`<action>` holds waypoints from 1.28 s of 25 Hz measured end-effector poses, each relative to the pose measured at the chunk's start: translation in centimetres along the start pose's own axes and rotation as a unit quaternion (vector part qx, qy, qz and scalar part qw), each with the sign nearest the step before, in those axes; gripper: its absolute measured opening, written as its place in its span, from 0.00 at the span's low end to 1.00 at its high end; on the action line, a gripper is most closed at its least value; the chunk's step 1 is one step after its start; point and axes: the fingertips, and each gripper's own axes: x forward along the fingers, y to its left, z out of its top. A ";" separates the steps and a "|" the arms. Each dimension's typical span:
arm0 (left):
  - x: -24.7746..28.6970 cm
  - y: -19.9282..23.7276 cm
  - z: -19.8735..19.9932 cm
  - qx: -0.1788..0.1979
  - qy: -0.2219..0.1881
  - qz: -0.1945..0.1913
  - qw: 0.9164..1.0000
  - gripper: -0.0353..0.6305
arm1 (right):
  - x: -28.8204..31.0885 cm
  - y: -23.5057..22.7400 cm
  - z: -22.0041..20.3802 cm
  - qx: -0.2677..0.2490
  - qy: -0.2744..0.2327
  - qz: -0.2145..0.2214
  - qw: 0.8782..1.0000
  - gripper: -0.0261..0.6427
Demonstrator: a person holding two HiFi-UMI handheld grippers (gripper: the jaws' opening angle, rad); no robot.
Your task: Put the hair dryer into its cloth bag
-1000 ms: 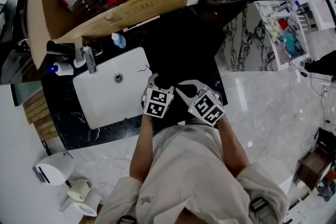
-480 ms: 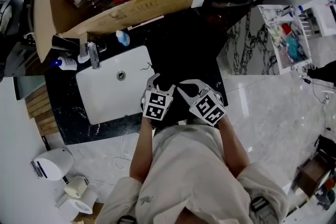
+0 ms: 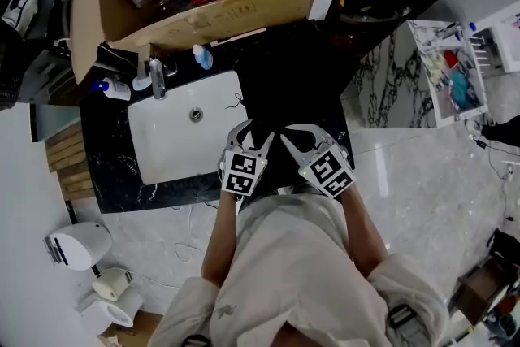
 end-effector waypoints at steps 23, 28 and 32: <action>-7.0 -2.3 7.2 0.013 -0.134 0.073 0.988 0.33 | -5.7 -1.1 3.1 0.005 -0.112 -0.036 0.993 0.06; -8.1 -3.4 7.6 0.014 -0.147 0.085 0.985 0.32 | -7.0 -1.0 3.1 0.006 -0.126 -0.033 0.992 0.06; -8.7 -4.0 7.6 0.013 -0.152 0.093 0.984 0.32 | -7.7 -0.7 2.9 0.005 -0.131 -0.028 0.991 0.06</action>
